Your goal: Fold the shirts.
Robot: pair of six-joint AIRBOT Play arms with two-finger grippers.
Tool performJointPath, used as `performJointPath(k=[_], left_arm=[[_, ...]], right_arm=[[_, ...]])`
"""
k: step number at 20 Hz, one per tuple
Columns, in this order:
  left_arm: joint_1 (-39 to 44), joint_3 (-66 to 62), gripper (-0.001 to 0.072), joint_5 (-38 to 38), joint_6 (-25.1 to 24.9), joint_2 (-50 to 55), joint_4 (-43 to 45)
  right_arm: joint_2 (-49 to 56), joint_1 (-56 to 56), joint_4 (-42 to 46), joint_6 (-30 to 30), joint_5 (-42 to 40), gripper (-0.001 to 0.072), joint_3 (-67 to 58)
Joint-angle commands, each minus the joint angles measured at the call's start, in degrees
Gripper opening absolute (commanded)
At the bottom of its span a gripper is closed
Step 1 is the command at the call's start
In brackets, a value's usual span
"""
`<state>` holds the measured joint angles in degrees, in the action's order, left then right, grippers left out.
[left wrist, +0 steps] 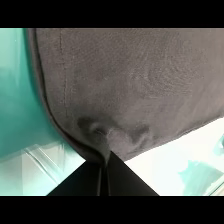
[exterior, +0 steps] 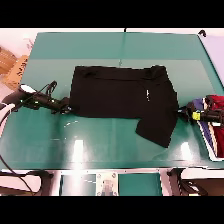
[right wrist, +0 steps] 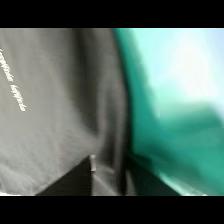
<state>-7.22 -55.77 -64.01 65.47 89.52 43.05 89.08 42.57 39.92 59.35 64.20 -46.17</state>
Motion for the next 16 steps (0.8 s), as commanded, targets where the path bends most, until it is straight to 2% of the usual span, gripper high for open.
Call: performJointPath(k=[1, 2, 3, 6, 9, 12, 16], left_arm=[[0.0, -0.1, 0.0026, -0.1, 0.0, 0.0, 0.3], [0.0, -0.1, 0.0025, 0.0, 0.0, 0.0, 0.3], [0.0, -0.1, 0.0025, 0.1, 0.0, 0.0, 0.3], [0.0, -0.2, 0.0024, -1.2, -1.3, -0.6, -1.0], [0.0, -4.9, 0.0023, -6.5, -2.1, -5.0, -1.5], [0.0, -14.9, 0.0024, -10.2, -0.8, -13.9, -1.6], [0.0, -32.2, 0.0024, -8.8, 0.5, -28.1, -1.7]], right_arm=[[-0.1, 1.8, -0.3, -1.4, 2.6, 0.0206, 0.0], [-0.1, 1.4, -0.7, -1.6, 2.8, 0.0132, 0.0], [-0.1, 0.9, -1.3, -1.6, 2.8, 0.0017, 0.0], [-0.4, -0.7, -6.5, -3.1, 5.0, 0.0011, -0.7], [-3.9, -0.7, -13.5, -3.1, 11.3, 0.0011, -6.5], [-12.8, -0.7, -21.7, -2.8, 16.6, 0.001, -16.4], [-28.2, 0.4, -34.3, -2.4, 16.1, 0.0011, -29.7]])
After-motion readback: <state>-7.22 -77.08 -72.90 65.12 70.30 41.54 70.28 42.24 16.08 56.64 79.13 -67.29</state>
